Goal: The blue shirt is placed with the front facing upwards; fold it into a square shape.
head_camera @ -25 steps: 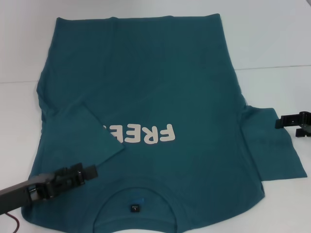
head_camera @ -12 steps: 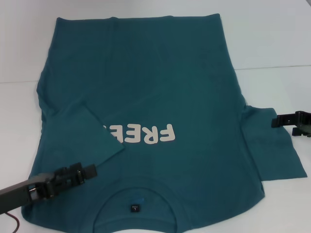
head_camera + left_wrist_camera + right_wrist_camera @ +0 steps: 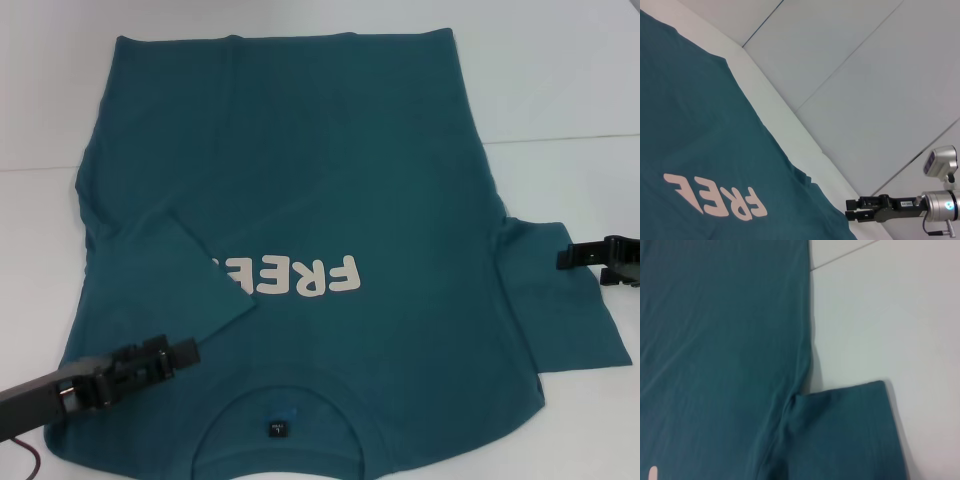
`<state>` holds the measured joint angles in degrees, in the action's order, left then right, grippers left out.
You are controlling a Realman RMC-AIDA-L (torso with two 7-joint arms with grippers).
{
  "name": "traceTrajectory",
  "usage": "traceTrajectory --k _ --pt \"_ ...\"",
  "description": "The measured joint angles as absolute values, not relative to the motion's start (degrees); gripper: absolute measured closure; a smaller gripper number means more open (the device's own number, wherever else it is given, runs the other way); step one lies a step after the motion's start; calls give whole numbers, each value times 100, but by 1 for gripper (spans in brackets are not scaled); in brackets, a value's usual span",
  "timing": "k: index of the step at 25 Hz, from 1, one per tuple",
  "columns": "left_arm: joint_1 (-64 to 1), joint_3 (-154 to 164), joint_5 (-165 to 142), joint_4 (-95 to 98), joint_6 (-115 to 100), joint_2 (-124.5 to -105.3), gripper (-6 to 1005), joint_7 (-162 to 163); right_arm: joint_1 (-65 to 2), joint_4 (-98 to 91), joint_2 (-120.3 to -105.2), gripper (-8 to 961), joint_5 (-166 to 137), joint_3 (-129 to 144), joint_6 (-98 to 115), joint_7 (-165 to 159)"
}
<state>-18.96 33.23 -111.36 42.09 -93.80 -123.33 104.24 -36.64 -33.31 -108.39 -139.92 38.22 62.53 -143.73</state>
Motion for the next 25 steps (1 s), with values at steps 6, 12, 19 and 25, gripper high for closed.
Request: traceTrajectory --k 6,12,19,25 --pt "-1889 3322 -11132 4179 -9329 -12331 122 10423 -3665 -3331 -10883 122 -13993 3824 6178 -14370" --pt "-1890 3312 -11127 4161 -9329 -12331 123 10424 -3667 -3331 -10899 123 -13993 3841 6152 -14370" --pt "-1884 3258 -11126 4154 -9321 -12331 123 10421 -3723 -3195 -10910 124 -13992 3850 6028 -14370" --pt "-1881 3252 -11126 4148 -9321 -12331 122 10415 -3775 -3107 -10919 125 -13982 3983 5903 -14381"
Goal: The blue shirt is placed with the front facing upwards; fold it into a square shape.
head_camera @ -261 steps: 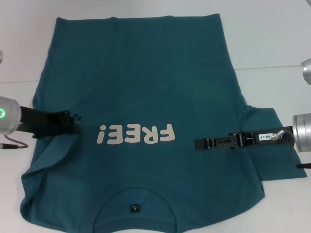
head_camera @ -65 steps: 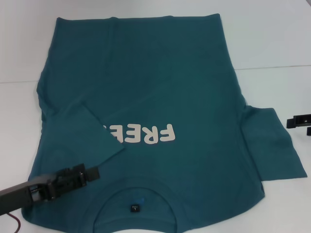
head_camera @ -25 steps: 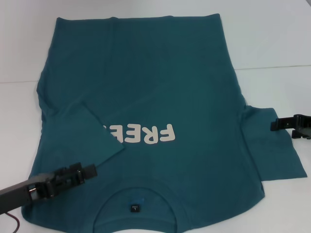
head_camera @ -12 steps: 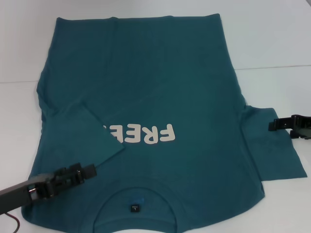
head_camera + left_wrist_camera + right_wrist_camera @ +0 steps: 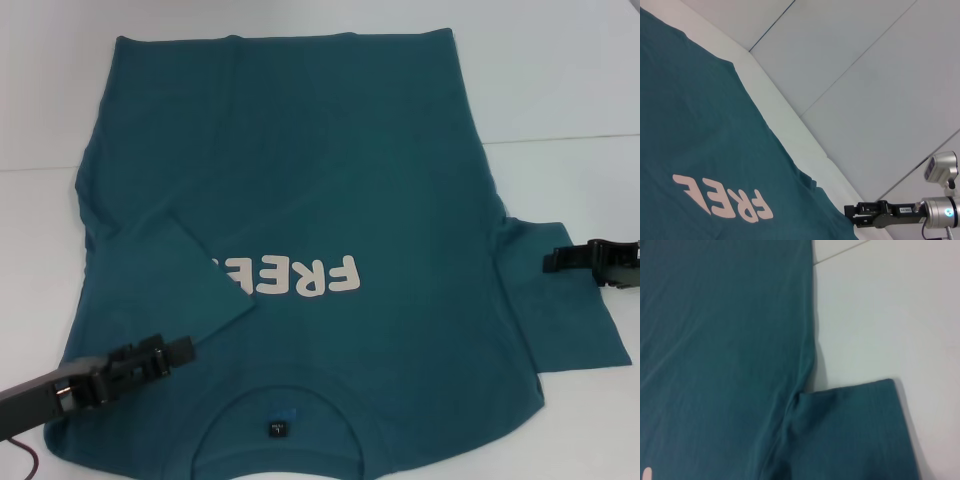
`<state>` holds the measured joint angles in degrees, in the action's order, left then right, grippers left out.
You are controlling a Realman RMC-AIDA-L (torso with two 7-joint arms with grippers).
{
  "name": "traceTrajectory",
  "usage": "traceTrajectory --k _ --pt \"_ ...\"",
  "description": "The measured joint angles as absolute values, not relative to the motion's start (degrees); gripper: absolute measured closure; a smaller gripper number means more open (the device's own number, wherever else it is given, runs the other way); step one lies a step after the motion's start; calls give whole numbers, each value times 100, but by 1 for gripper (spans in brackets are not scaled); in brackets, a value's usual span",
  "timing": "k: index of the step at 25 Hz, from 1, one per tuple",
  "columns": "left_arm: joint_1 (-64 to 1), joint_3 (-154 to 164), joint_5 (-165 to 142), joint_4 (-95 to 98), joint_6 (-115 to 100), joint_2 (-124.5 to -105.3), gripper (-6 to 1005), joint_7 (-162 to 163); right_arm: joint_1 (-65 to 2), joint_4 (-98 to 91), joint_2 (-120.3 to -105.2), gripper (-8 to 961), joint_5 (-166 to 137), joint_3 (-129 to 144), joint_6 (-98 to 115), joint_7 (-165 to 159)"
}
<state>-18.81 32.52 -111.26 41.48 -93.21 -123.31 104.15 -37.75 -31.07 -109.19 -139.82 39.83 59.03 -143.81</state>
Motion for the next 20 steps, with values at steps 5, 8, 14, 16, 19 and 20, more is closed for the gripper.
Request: traceTrajectory --k 5,8,14,16,19,20 --pt "-1881 3252 -11126 4145 -9322 -12331 122 10415 -3823 -3102 -10980 126 -13948 3957 5919 -14358" --pt "-1880 3251 -11126 4140 -9325 -12331 122 10414 -3847 -3101 -11015 126 -13807 3949 5973 -14247" --pt "-1881 3251 -11126 4139 -9326 -12331 122 10415 -3850 -3102 -11028 127 -13361 3950 6114 -14040" --pt "-1880 3251 -11127 4139 -9325 -12331 122 10415 -3850 -3102 -11031 127 -13302 3960 6174 -14010" --pt "-1881 3248 -11127 4139 -9326 -12331 123 10415 -3849 -3103 -11021 128 -13345 4003 6202 -14028" --pt "-1881 3242 -11127 4139 -9326 -12331 123 10415 -3849 -3103 -11014 128 -13388 4015 6217 -14063"
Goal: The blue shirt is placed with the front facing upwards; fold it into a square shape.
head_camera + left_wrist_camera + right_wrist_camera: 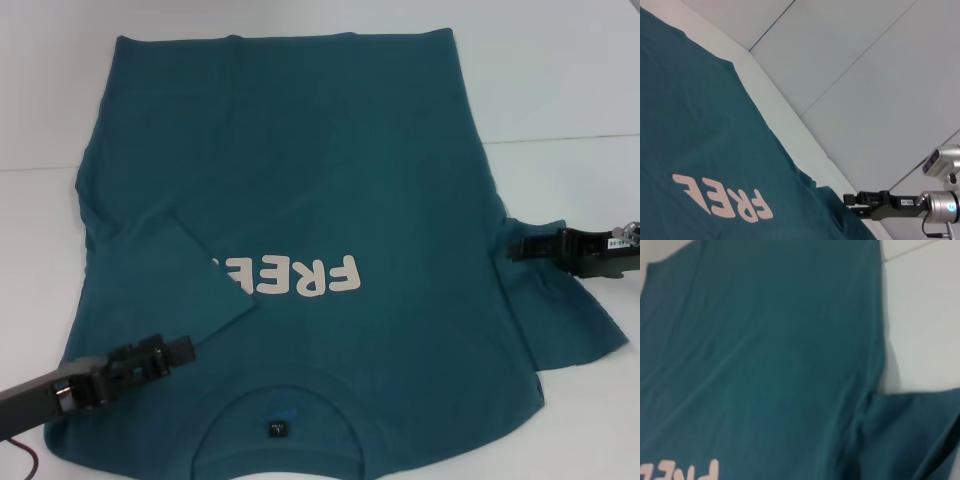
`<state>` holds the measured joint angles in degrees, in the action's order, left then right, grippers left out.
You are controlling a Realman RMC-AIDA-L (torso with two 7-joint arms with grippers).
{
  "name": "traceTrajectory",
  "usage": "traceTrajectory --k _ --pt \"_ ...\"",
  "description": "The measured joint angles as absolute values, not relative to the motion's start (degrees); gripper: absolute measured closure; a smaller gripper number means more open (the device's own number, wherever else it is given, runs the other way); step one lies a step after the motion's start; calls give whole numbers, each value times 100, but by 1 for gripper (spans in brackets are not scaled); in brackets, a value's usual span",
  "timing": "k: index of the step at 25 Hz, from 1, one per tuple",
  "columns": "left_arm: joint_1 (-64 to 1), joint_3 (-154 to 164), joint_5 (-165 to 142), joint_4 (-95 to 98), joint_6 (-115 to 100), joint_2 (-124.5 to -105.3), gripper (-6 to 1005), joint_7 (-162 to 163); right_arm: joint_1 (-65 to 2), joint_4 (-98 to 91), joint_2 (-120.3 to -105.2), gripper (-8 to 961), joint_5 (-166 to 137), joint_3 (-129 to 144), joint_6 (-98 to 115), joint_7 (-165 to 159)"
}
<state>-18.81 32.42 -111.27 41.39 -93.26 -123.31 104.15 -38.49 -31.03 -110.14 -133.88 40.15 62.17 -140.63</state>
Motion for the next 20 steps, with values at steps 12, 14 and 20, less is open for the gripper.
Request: traceTrajectory --k 12,14,20 --pt "-1915 3182 -11127 4139 -9325 -12331 123 10415 -3841 -3177 -10888 148 -13846 4030 6405 -14326" --pt "-1923 3182 -11127 4139 -9325 -12331 123 10415 -3854 -3179 -10910 160 -13897 4032 6365 -14344" --pt "-1925 3182 -11127 4140 -9325 -12331 123 10415 -3933 -3174 -10966 198 -13878 3998 6340 -14252"
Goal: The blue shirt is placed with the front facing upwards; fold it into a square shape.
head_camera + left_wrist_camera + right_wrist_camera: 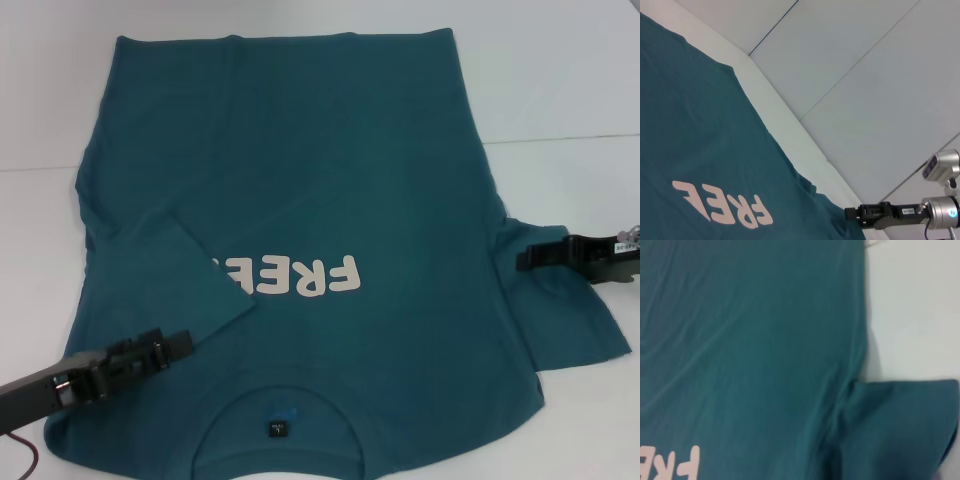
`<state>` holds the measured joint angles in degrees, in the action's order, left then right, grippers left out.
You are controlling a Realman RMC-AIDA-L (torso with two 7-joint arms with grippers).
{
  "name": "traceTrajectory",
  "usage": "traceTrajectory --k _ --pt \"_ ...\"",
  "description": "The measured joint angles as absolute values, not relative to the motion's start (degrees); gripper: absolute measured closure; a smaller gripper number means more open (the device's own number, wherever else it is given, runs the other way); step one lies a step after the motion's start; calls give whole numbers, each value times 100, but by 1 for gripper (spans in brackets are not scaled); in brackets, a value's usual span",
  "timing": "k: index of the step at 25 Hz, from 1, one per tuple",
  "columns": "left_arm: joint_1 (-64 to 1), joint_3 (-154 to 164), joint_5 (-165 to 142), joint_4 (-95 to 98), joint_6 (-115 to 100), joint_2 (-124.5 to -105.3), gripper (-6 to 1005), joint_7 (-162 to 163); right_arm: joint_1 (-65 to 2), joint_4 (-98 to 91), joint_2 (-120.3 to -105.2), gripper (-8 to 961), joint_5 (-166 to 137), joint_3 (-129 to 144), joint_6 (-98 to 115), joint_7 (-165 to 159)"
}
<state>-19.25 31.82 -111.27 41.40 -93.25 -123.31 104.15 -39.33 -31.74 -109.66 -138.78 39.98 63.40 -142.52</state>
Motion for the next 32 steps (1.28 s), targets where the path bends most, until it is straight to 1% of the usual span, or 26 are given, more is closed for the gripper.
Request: traceTrajectory --k 8,19,25,30,32 --pt "-1909 3182 -11126 4139 -9325 -12331 122 10415 -3996 -3107 -10986 247 -13895 4038 6276 -14263" --pt "-1872 3182 -10999 4139 -9383 -12331 122 10415 -4033 -3190 -10967 316 -13913 4063 6393 -14293" --pt "-1872 3182 -10995 4140 -9382 -12331 122 10415 -4035 -3180 -10972 560 -14097 4063 6328 -14391" --pt "-1872 3182 -10994 4139 -9374 -12331 123 10415 -4018 -3180 -10977 795 -14192 4054 6289 -14431" --pt "-1872 3182 -10994 4135 -9373 -12331 123 10415 -4007 -3192 -10977 853 -14194 4044 6300 -14432"
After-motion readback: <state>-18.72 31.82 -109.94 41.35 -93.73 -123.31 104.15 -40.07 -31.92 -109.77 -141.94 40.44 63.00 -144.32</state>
